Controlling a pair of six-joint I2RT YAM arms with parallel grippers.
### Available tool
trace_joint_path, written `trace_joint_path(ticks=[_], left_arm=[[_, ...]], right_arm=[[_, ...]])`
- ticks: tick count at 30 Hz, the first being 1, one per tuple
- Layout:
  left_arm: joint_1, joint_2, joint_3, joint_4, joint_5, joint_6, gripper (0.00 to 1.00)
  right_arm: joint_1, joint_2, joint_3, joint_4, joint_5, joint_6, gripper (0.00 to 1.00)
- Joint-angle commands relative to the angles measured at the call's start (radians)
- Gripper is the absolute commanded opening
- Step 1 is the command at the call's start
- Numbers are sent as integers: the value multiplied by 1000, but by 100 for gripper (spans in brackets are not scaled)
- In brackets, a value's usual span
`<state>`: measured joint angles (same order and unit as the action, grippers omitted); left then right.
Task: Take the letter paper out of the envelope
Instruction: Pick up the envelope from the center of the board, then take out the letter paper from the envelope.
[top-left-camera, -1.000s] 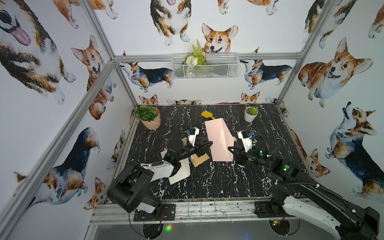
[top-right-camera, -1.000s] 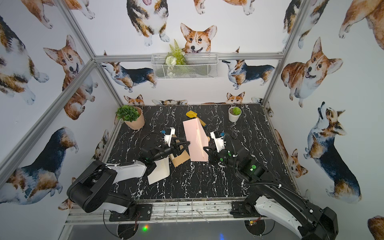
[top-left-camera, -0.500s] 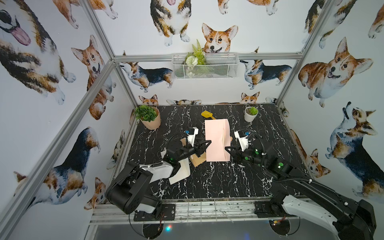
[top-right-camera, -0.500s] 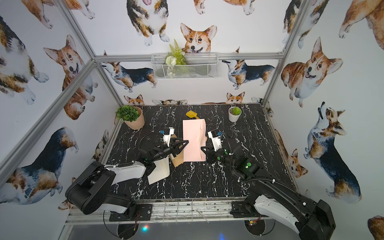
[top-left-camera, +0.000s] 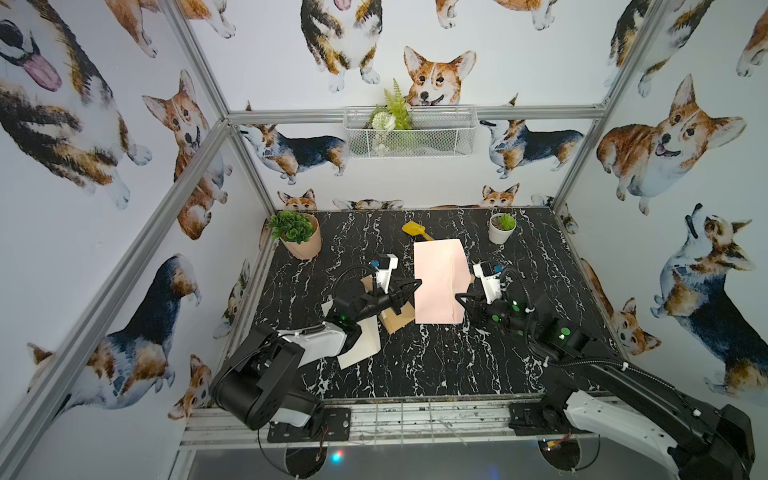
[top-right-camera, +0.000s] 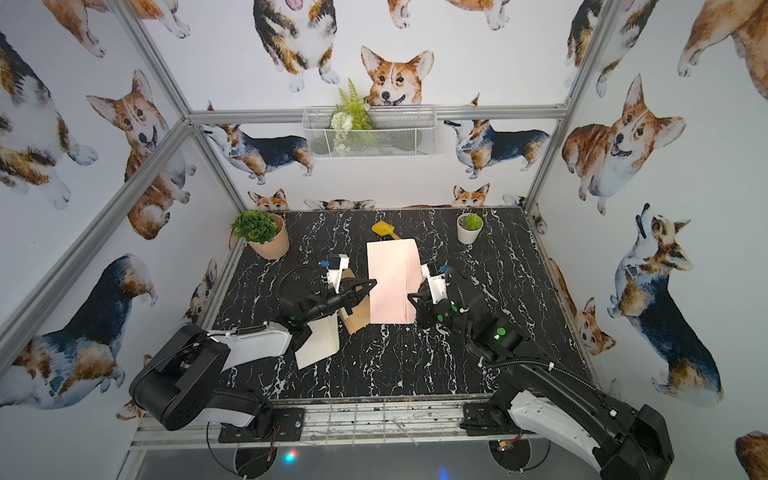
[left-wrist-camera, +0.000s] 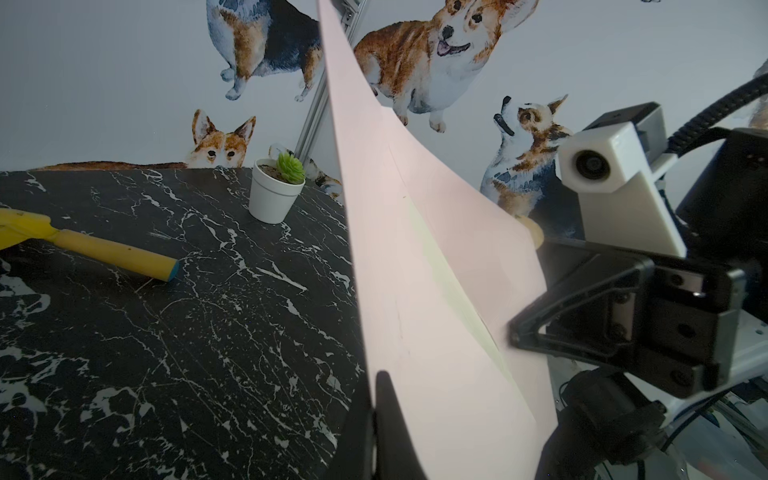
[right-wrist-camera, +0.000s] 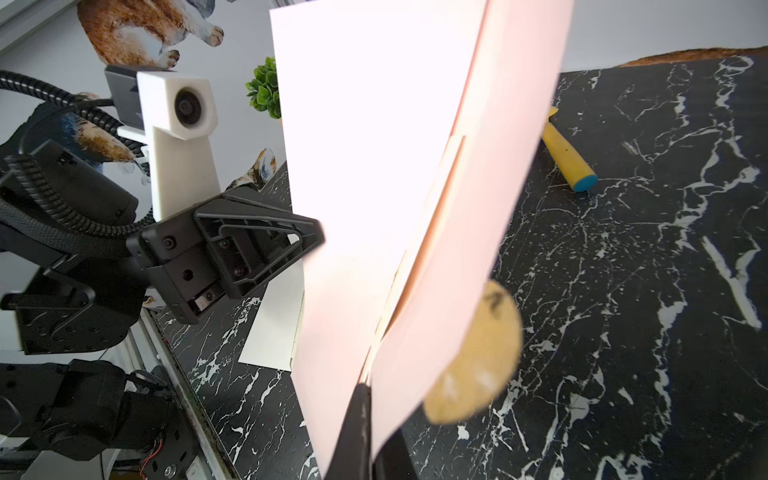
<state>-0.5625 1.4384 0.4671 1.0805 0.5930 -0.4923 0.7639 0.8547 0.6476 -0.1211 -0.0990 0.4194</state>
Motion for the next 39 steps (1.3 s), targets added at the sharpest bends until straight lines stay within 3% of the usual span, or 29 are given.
trace_joint_path(ticks=[1,6,19,26,33,39], left_arm=[[1,-17,-8,26,-9,18,0],[1,-30,-15,15,-25,28,0],[-14,-41,-12,22,12,48,0],[-46,-37,-4,33,36,65,0],[-51,-45,-4,36,39,65,0],[-51,-48,-6,39,39,65,0]], right_arm=[[-1,-23,9,-120,101,-14,24],[-1,-34,9,-184,102,-4,31],[-1,24,12,-53,58,-5,30],[-84,141,90,37,-150,-46,29],[-166,194,81,96,-221,-38,29],[-173,214,60,117,-222,-39,28]])
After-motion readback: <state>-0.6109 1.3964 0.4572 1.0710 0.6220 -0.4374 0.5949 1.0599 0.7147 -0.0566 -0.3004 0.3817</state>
